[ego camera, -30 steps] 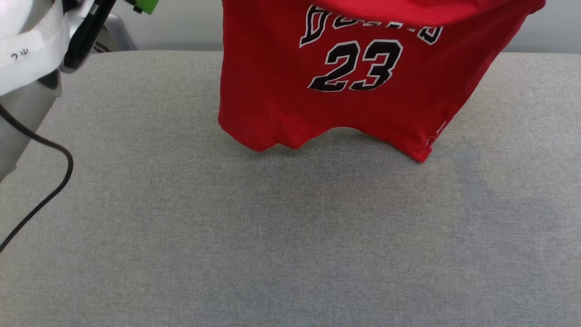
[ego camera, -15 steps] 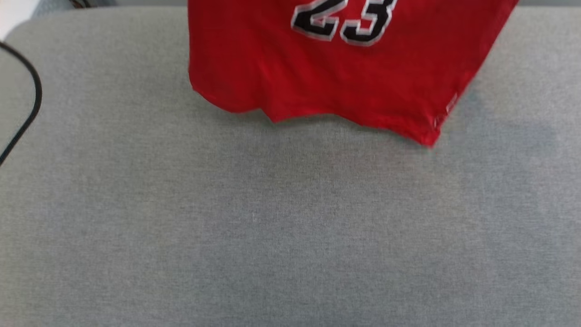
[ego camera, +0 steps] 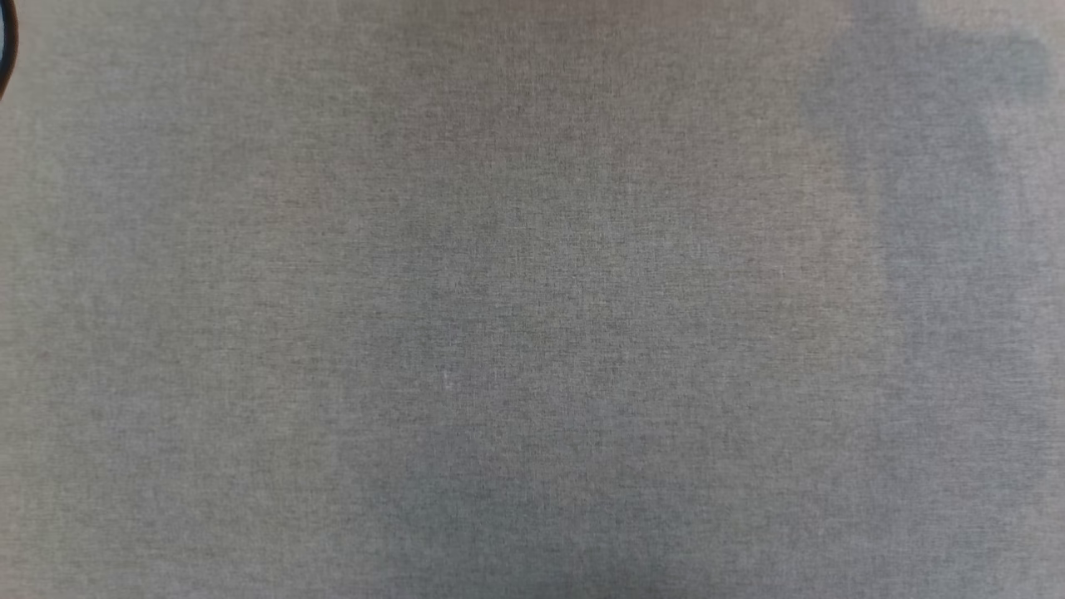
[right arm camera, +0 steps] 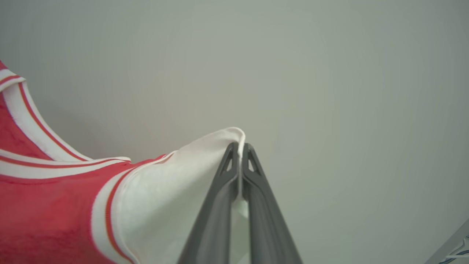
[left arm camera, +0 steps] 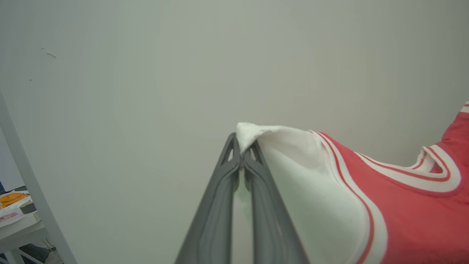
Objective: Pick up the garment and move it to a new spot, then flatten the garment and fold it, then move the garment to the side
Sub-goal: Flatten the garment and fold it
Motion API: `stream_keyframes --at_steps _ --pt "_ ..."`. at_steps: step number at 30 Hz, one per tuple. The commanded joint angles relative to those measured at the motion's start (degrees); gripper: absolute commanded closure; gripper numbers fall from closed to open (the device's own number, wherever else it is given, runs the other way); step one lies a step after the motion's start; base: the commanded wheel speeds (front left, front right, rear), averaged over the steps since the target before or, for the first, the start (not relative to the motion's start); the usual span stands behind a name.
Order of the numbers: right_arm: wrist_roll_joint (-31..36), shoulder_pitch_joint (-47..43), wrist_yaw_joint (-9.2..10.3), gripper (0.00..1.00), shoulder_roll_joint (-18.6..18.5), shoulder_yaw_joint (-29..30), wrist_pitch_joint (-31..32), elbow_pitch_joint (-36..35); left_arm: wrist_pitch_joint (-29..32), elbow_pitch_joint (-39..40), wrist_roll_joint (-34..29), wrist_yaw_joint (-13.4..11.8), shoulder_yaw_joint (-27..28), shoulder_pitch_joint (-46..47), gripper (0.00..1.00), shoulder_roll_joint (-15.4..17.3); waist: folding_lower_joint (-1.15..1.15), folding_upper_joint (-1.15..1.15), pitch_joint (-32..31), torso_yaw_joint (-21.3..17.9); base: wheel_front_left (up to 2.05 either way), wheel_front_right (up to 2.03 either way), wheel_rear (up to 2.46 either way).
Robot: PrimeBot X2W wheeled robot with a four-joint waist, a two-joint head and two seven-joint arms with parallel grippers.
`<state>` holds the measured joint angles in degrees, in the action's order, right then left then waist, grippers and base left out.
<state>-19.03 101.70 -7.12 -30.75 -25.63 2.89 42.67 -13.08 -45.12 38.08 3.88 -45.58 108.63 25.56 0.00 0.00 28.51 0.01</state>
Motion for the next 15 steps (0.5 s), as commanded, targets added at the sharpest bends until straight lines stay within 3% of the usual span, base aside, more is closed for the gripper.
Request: stream_keyframes --at_steps 1,6,15 --pt "0.3 1.6 -0.36 1.0 0.7 -0.6 -1.0 1.6 -0.5 -1.1 -0.3 0.4 0.0 1.0 1.0 -0.2 0.0 0.0 1.8 -0.3 0.0 0.0 0.0" --pt "-0.4 3.8 -0.36 1.0 2.7 -4.1 -3.9 7.2 -1.3 -5.0 0.0 1.4 0.0 0.6 1.0 -1.5 0.0 0.0 3.3 -0.3 0.0 0.0 0.0" --pt "-5.7 -3.2 -0.36 1.0 5.2 -12.0 -10.5 11.9 -1.9 -5.8 -0.3 2.7 -0.1 -7.9 1.0 -0.5 0.0 0.0 1.5 -1.1 0.0 0.0 0.0"
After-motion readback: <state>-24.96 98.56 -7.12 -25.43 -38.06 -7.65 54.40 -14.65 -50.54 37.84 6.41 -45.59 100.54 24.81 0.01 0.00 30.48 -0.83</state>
